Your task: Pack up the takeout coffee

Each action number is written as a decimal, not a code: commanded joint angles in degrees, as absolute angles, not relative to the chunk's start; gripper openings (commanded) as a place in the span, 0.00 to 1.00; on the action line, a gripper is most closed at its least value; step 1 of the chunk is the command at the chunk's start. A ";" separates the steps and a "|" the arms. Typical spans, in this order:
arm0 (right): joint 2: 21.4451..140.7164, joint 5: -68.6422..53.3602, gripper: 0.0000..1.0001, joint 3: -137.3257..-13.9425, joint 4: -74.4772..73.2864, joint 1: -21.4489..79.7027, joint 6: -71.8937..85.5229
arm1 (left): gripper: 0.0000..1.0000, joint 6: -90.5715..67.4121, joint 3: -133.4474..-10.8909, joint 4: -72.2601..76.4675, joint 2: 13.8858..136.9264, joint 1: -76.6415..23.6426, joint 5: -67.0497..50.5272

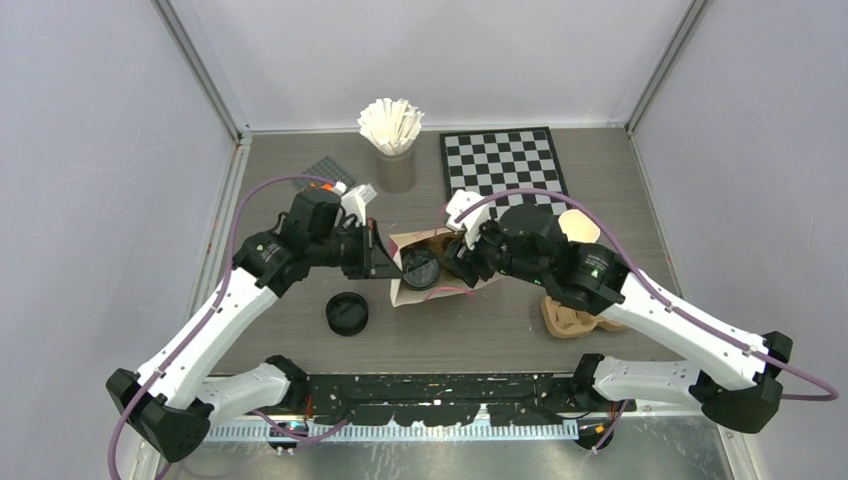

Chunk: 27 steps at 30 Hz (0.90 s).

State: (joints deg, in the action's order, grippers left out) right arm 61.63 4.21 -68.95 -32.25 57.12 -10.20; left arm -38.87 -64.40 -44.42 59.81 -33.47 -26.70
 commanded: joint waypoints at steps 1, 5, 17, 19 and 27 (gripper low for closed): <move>58.37 4.28 0.61 -70.66 -30.51 56.81 -8.86 | 0.00 -39.62 -66.92 -45.97 60.41 -32.63 -25.58; 56.58 4.38 0.61 -70.87 -29.50 56.84 -8.53 | 0.00 -39.90 -68.70 -47.50 61.42 -32.11 -25.17; 53.91 3.54 0.61 -72.57 -28.14 56.81 -8.53 | 0.00 -41.90 -74.23 -52.16 65.82 -31.38 -24.40; 53.58 3.96 0.61 -72.51 -27.76 56.79 -8.45 | 0.00 -42.20 -75.07 -52.92 66.51 -31.29 -23.97; 52.44 5.72 0.62 -71.45 -27.06 56.83 -7.96 | 0.00 -43.91 -79.17 -55.02 69.57 -30.94 -23.88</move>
State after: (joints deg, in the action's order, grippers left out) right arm 54.33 4.45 -70.43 -30.22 57.12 -8.84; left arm -42.37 -75.59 -53.34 68.47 -31.35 -24.16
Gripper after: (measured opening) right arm 0.617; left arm 0.009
